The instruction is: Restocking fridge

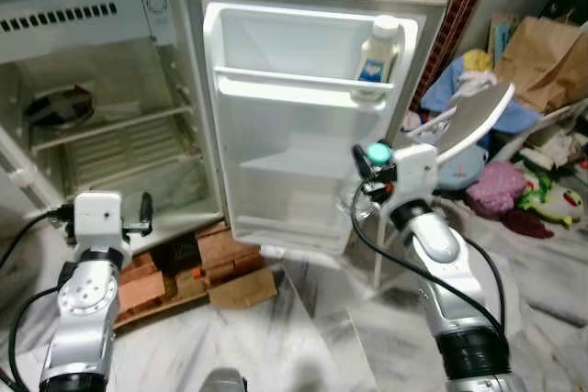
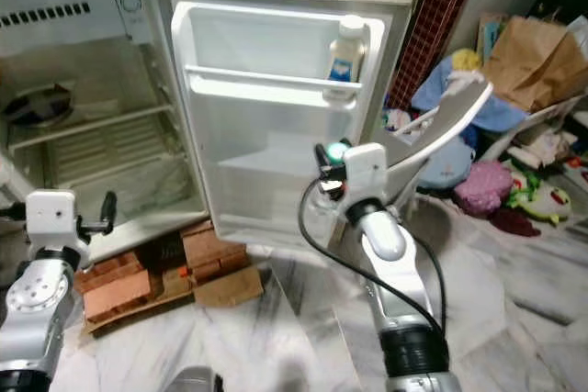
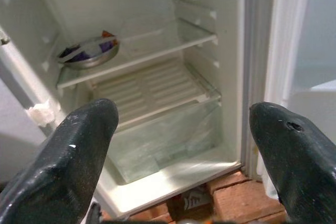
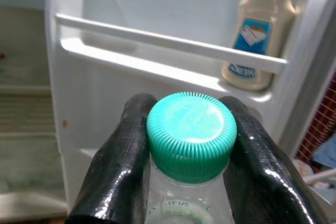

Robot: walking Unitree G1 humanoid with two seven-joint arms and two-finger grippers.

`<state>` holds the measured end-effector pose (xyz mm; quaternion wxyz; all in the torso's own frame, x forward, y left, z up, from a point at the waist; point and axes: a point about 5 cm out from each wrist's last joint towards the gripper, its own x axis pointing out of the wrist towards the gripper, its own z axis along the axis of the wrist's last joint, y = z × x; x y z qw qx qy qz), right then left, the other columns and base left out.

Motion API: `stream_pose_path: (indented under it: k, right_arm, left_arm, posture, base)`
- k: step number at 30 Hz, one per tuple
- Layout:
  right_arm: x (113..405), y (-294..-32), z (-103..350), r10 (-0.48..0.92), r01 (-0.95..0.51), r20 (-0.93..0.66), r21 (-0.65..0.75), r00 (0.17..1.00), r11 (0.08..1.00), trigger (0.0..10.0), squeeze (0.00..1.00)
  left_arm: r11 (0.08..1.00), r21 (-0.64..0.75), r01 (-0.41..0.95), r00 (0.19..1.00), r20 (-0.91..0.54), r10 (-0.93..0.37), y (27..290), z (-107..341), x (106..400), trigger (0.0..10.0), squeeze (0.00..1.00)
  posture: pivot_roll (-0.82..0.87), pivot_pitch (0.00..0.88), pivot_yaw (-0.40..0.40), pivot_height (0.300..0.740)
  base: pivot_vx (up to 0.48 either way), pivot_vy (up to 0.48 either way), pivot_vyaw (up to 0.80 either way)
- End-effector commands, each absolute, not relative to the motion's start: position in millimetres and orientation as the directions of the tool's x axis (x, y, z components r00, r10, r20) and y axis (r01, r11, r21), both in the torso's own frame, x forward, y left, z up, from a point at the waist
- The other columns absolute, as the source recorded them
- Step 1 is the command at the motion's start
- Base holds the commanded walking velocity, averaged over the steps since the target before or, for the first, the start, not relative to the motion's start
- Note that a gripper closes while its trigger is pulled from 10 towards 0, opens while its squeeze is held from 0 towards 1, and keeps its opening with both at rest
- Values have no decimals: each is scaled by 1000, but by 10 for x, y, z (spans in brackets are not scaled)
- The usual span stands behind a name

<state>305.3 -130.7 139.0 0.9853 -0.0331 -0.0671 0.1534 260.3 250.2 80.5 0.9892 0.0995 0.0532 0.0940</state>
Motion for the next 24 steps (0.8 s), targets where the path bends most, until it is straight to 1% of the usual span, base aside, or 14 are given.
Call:
stream_pose_path:
  k: [1, 3, 5, 20, 24]
  right_arm:
    - [3054, -1376, 1437, 282, -272, 143, -90, 949, 958, 10000, 0]
    - [3037, -1363, 1429, 290, -281, 143, -82, 946, 956, 10000, 0]
    - [3028, -1350, 1422, 294, -285, 141, -85, 945, 955, 10000, 0]
    - [3007, -1328, 1400, 323, -316, 127, -71, 938, 946, 10000, 0]
    - [2990, -1278, 1351, 372, -367, 95, -69, 923, 928, 10000, 0]
  left_arm:
    - [968, 202, -147, 984, -73, 165, 2444, 848, 2633, 10000, 0]
    - [969, 204, -138, 985, -70, 155, 2427, 842, 2616, 10000, 0]
    - [971, 201, -127, 987, -71, 144, 2413, 833, 2610, 10000, 0]
    - [974, 195, -116, 989, -67, 131, 2369, 833, 2617, 10000, 0]
    - [974, 193, -115, 989, -67, 131, 2364, 833, 2618, 10000, 0]
  posture:
    - [122, 0, -39, 740]
    - [120, 0, -41, 740]
    - [119, 1, -42, 740]
    - [115, 1, -47, 740]
    - [115, 0, -48, 740]
  base:
    - [0, 0, 0]
    - [0, 0, 0]
    - [293, 0, 0]
    - [357, 0, 0]
    - [376, 0, 0]
